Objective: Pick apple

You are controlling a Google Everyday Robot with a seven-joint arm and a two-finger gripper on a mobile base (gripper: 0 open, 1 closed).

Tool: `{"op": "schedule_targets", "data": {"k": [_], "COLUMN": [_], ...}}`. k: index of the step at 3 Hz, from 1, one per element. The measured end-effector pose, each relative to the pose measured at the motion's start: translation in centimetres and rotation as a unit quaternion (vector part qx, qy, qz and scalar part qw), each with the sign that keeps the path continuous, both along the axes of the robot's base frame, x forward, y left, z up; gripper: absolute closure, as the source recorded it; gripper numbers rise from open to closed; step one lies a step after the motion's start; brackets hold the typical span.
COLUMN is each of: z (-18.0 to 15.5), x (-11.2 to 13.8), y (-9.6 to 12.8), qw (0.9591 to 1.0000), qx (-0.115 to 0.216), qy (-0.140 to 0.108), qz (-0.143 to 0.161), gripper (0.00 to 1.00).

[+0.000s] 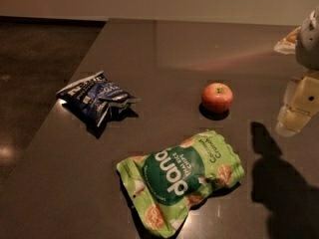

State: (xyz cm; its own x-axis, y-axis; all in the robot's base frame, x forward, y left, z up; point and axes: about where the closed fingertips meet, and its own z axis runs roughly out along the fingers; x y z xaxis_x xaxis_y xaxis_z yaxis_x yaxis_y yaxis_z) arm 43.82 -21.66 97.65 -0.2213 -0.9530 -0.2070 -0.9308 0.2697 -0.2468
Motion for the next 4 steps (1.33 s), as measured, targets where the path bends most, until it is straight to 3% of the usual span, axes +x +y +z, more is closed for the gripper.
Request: {"op": "schedule_targets", "data": {"k": [1, 3, 4], "z": [0.1, -2.1, -4.4], "x": [0.1, 3.8, 5.9], "y": [0.0, 1.6, 2.7], "qw": [1.0000, 0.9992, 0.9987], "qx": [0.001, 0.034, 0.047], "qy": [-0.002, -0.016, -0.007], "qz": [-0.001, -0.013, -0.019], "gripper": [0.00, 0.00, 0.00]}}
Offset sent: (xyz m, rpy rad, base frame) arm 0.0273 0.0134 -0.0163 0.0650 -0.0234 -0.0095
